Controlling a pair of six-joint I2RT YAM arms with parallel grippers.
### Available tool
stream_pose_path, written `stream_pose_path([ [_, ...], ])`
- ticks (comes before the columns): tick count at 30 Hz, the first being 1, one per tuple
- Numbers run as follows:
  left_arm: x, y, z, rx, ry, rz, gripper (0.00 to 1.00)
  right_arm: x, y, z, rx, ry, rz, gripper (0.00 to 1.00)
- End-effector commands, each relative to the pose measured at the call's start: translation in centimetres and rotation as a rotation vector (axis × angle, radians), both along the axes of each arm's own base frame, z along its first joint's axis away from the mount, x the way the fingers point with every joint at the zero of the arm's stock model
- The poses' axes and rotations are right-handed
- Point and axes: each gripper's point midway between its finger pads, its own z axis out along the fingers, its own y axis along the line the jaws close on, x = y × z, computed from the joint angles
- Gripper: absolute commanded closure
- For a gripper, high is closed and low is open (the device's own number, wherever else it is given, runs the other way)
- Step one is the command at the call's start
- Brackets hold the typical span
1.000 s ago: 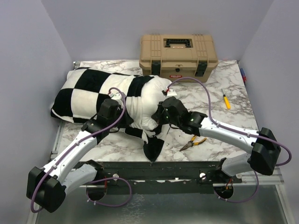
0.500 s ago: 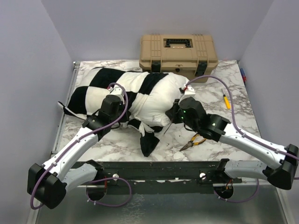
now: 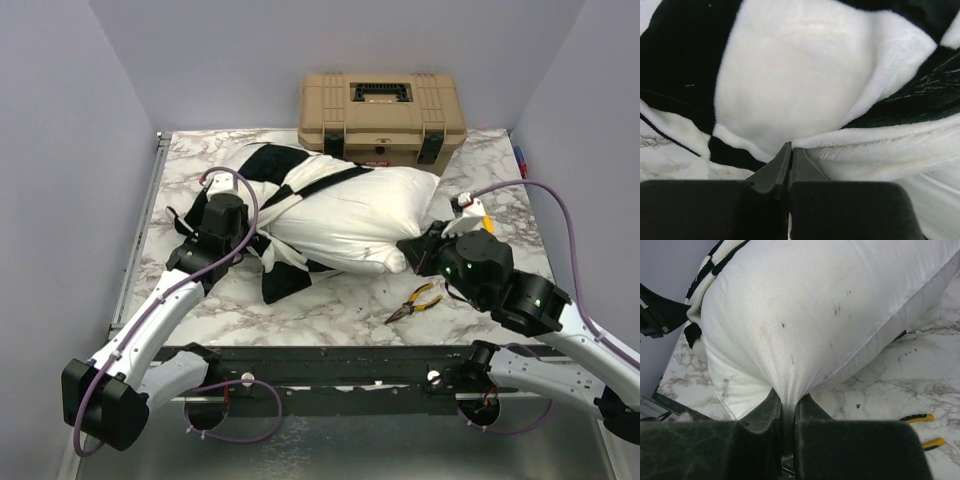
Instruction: Remove the pillowcase from the pillow
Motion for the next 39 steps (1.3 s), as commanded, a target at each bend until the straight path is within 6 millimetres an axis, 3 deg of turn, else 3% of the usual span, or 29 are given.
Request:
stream_pose_path([
  [1,-1.8,9.2,-1.3,0.231,0.037,0.336,1.00,0.0,-5.7,2.3,0.031,-0.120,-0.182,0.95],
  [4,-1.4,7.5,-1.5,0.180,0.036,0.248,1.00,-0.7,-3.8,0.6,0.037,-0.092,-0.075,0.95],
  [7,-1.1,5.5,-1.2,0.116,0.026,0.146,0.97,-1.2,-0.6,-1.4,0.028,-0.040,0.066,0.95],
  [10,-1.0,4.1,0.0,0.064,-0.003,0.082,0.74,-2.0,3.2,-4.0,-0.019,0.053,0.234,0.95],
  [13,-1.0,3.1,1.7,0.013,-0.043,0.039,0.45,-2.5,5.6,-6.6,-0.098,0.161,0.347,0.95],
  [16,-0.9,2.1,3.7,-0.041,-0.083,0.002,0.32,-2.4,6.4,-8.5,-0.183,0.242,0.376,0.92],
  [22,0.2,-0.2,7.6,-0.122,-0.139,-0.076,0.26,-2.7,7.8,-11.3,-0.287,0.366,0.450,0.85],
  [26,1.9,-2.1,9.2,-0.155,-0.143,-0.152,0.26,-3.8,9.2,-12.8,-0.297,0.457,0.537,0.75],
  [29,3.3,-3.6,9.5,-0.170,-0.125,-0.207,0.26,-4.4,9.7,-13.5,-0.304,0.513,0.569,0.63],
  [32,4.1,-4.7,8.6,-0.171,-0.095,-0.258,0.26,-4.4,9.6,-13.2,-0.309,0.526,0.557,0.46],
  [37,4.3,-4.3,5.1,-0.123,-0.057,-0.252,0.26,-4.1,9.4,-9.7,-0.290,0.461,0.559,0.21],
  [39,4.2,-4.1,4.0,-0.109,-0.047,-0.248,0.26,-3.5,8.8,-8.6,-0.323,0.442,0.528,0.17],
])
